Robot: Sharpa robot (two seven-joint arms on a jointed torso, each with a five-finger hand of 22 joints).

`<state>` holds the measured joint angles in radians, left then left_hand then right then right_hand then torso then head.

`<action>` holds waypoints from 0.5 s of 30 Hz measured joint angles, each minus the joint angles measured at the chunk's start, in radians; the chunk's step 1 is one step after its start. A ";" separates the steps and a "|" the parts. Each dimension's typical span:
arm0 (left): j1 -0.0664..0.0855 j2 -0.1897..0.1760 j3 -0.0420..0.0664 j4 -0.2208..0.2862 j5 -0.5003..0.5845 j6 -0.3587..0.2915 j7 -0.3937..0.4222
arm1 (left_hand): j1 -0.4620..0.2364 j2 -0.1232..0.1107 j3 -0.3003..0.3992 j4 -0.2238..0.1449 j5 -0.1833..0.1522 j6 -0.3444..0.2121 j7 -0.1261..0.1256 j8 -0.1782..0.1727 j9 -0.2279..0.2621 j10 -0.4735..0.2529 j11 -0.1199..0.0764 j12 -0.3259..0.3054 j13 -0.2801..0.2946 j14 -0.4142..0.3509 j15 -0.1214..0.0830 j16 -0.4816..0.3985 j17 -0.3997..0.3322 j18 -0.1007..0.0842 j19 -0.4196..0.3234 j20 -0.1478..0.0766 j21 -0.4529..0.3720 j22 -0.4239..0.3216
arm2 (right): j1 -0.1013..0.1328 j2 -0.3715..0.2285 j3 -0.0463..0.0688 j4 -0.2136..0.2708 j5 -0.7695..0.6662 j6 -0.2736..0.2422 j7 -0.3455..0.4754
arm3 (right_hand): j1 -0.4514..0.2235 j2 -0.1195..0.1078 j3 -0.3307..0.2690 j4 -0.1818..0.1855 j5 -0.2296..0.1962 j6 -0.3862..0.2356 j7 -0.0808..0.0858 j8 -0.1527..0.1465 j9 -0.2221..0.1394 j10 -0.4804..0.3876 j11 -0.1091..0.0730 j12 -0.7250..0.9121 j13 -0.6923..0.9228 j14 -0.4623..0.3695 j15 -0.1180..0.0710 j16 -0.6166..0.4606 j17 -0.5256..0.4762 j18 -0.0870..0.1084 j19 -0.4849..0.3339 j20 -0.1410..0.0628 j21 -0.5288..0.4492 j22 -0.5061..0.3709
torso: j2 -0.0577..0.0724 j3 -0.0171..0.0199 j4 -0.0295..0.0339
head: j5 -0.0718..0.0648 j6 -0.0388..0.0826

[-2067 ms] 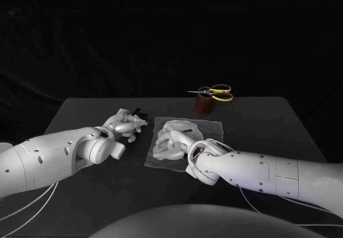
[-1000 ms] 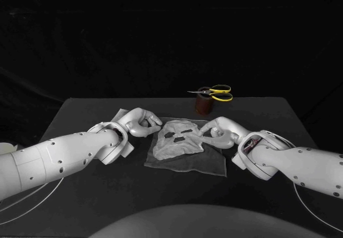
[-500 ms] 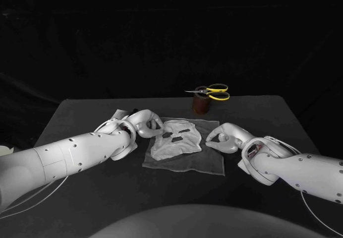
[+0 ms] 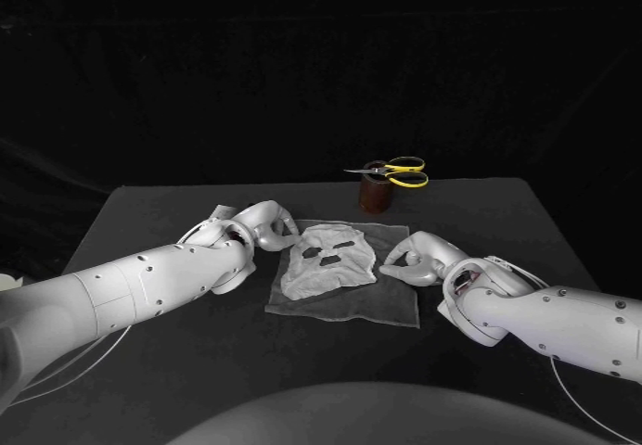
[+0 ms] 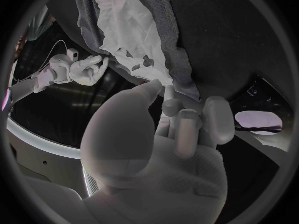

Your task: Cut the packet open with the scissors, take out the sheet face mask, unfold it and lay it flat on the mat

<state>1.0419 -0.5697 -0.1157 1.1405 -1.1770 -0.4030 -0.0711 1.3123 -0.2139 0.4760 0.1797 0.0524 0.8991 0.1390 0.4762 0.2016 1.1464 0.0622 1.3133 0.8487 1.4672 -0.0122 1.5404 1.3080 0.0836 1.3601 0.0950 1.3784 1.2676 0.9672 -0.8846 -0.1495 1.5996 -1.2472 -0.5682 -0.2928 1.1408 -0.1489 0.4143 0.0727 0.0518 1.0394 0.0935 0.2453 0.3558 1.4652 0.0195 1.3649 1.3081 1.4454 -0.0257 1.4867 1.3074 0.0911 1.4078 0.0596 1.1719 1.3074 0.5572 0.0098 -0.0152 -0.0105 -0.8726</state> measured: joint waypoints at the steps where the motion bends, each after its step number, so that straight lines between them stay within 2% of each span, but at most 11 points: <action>1: 0.000 0.002 0.000 -0.001 0.002 0.001 -0.007 | -0.007 -0.002 -0.006 0.006 0.000 0.000 0.000 0.003 0.003 0.005 -0.001 0.002 0.005 0.000 0.000 0.000 0.000 0.000 0.000 0.000 0.000 0.004 | 0.000 0.002 0.000 0.000 0.000 -0.001 -0.003 | 0.000 0.000 -0.002 0.002 0.000 0.000 0.000 0.000 0.000 0.000 0.000 0.000 0.000 0.000 0.000 0.003 0.000 0.000 0.000 0.000 0.000 0.000 | 0.000 0.0000 0.0000 | 0.000 0.000; 8: 0.001 0.018 0.001 -0.008 0.021 0.022 -0.062 | -0.027 -0.001 -0.053 0.053 0.000 0.020 -0.016 0.049 0.032 0.043 -0.017 0.020 0.060 0.000 0.000 0.006 0.000 0.000 0.013 -0.013 0.013 0.023 | -0.004 0.015 0.000 -0.001 0.001 -0.012 -0.012 | -0.003 -0.003 -0.006 0.006 0.000 0.000 0.000 0.000 -0.001 0.000 0.000 0.017 -0.001 0.000 0.000 0.005 0.000 -0.001 0.004 -0.004 0.004 0.000 | 0.000 0.0003 0.0007 | 0.000 0.000; 15: 0.004 0.040 0.002 -0.036 0.031 0.048 -0.108 | -0.027 -0.001 -0.079 0.079 0.000 0.020 -0.016 0.068 0.049 0.052 -0.022 0.026 0.073 -0.004 -0.004 0.006 0.000 0.000 0.016 -0.016 0.019 0.028 | -0.006 0.026 -0.001 0.004 0.002 -0.023 -0.012 | -0.002 -0.003 -0.006 0.006 0.000 0.000 0.000 0.000 -0.001 0.000 0.000 0.023 -0.001 0.000 0.000 0.009 0.001 -0.003 0.003 -0.004 0.010 0.001 | -0.001 0.0006 0.0007 | -0.001 0.000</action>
<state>1.0458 -0.5295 -0.1141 1.1045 -1.1460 -0.3549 -0.1792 1.2852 -0.2149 0.3972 0.2584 0.0524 0.9190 0.1227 0.5445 0.2511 1.1983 0.0399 1.3391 0.9222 1.4635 -0.0157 1.5462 1.3080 0.0832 1.3761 0.0788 1.3976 1.2958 0.9617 -0.8588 -0.1500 1.6033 -1.2448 -0.5916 -0.3049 1.1383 -0.1514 0.4083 0.0786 0.0518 1.0394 0.0934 0.2453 0.3543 1.4650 0.0195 1.3879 1.3074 1.4455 -0.0258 1.4961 1.3083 0.0879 1.4112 0.0558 1.1822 1.3081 0.5562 0.0104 -0.0146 -0.0110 -0.8726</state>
